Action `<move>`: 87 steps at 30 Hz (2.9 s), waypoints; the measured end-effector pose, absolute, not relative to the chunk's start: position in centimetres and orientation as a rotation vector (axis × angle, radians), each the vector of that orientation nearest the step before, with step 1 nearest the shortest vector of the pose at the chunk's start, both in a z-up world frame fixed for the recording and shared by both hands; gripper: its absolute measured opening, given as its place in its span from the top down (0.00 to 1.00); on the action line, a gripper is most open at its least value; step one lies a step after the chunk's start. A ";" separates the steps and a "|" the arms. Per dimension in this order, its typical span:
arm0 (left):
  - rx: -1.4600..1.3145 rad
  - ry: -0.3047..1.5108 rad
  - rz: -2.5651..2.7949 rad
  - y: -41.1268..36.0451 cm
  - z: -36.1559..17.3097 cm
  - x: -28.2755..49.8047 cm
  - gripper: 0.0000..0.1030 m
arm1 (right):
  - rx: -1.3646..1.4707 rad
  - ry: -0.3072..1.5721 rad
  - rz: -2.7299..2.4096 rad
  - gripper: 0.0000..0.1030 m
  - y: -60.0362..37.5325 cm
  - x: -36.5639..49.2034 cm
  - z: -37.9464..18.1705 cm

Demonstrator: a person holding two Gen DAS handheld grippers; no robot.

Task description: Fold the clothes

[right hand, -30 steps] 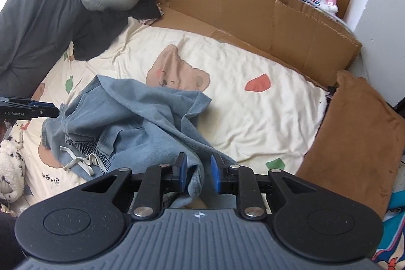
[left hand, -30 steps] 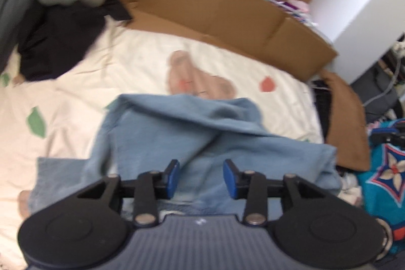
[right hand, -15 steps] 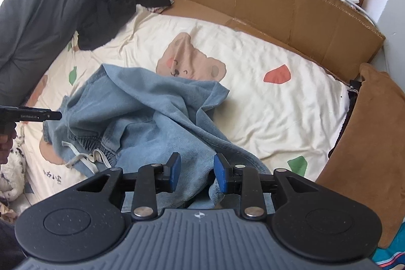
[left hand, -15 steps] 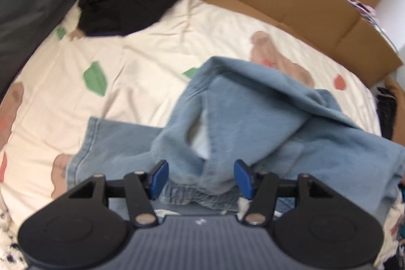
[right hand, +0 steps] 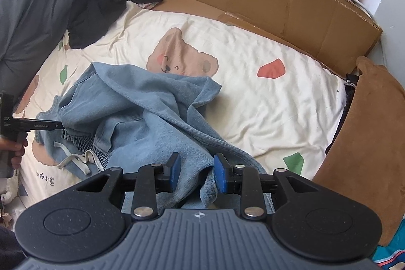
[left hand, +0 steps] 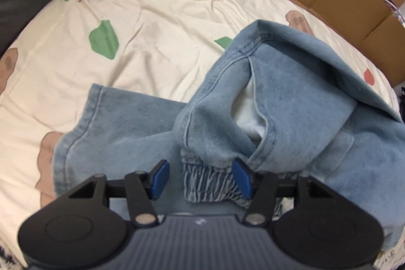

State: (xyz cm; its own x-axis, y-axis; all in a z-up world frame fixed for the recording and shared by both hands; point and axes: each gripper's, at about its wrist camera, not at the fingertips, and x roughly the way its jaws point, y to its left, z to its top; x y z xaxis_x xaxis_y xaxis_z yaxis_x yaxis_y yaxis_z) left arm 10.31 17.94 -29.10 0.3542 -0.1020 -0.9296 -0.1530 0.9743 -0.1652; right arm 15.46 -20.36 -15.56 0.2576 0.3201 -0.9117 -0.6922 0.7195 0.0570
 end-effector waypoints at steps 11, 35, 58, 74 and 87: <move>-0.265 1.231 0.032 18.0 -32.3 12.0 0.42 | -0.405 1.120 0.719 0.65 -19.9 15.6 -16.1; -0.418 1.180 -0.013 19.3 -33.0 8.0 0.45 | -0.408 1.129 0.735 0.65 -19.8 15.5 -16.6; -0.341 1.060 -0.025 22.0 -24.3 12.0 0.87 | -0.381 1.102 0.757 0.65 -19.9 14.4 -15.1; -0.148 0.961 -0.048 21.6 -19.0 24.2 0.88 | -0.398 1.126 0.766 0.65 -19.6 14.8 -16.2; -0.025 1.015 -0.026 18.6 -21.7 31.4 0.83 | -0.402 1.157 0.760 0.65 -19.7 14.9 -17.2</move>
